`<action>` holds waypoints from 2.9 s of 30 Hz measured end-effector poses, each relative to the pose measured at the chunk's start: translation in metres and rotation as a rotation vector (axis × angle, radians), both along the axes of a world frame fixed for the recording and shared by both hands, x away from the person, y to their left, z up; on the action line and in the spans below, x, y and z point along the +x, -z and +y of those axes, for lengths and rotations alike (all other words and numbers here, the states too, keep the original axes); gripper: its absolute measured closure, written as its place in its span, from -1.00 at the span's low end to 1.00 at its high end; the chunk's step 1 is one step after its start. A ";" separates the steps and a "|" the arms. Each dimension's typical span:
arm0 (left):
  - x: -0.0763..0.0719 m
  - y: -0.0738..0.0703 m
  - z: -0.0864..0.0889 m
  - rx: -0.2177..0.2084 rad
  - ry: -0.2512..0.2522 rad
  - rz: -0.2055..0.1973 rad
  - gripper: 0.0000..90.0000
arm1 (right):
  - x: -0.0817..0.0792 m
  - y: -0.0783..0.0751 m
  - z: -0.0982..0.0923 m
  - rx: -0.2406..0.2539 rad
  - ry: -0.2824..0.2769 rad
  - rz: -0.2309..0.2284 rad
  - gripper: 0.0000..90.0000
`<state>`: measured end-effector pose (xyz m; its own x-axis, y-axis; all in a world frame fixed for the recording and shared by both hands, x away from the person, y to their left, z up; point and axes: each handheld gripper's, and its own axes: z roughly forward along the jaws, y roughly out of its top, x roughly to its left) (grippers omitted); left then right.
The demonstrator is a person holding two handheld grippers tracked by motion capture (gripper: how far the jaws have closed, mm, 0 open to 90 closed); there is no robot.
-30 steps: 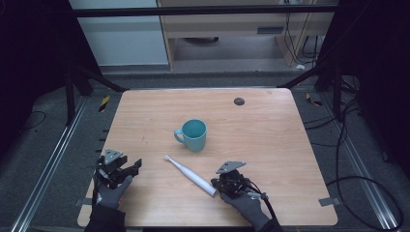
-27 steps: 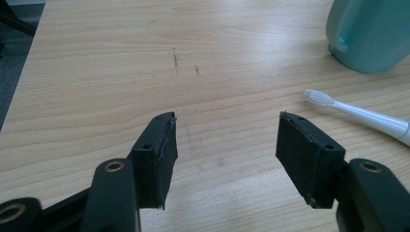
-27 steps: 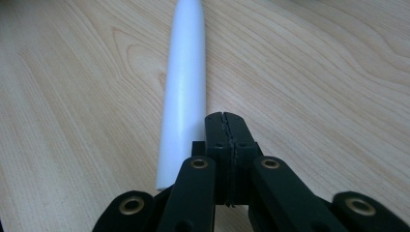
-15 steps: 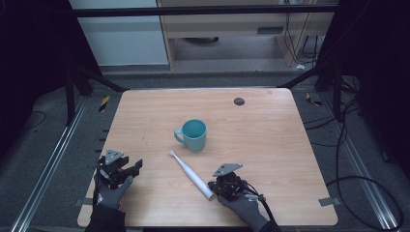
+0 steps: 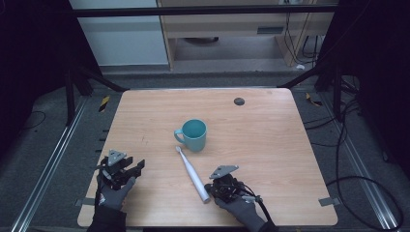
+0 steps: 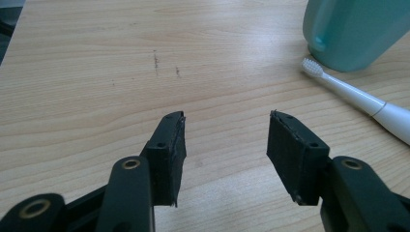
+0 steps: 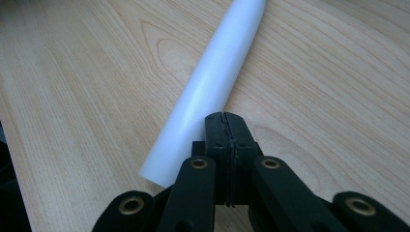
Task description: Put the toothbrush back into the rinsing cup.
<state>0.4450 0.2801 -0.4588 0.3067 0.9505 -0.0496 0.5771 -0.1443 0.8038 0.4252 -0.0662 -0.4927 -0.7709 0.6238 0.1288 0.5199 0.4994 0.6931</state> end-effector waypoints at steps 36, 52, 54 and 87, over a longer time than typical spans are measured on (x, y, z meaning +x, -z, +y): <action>-0.009 0.004 -0.095 -0.028 0.179 0.053 0.18 | 0.017 -0.034 -0.135 0.014 0.371 -0.184 0.78; -0.008 0.019 -0.145 0.014 0.241 0.078 -0.13 | 0.021 -0.029 -0.141 0.000 0.405 -0.200 0.69; -0.008 0.020 -0.148 0.013 0.240 0.079 -0.17 | 0.021 -0.028 -0.141 -0.005 0.401 -0.202 0.69; -0.002 0.027 -0.143 0.013 0.240 0.161 -0.06 | 0.020 -0.029 -0.138 -0.015 0.388 -0.201 0.70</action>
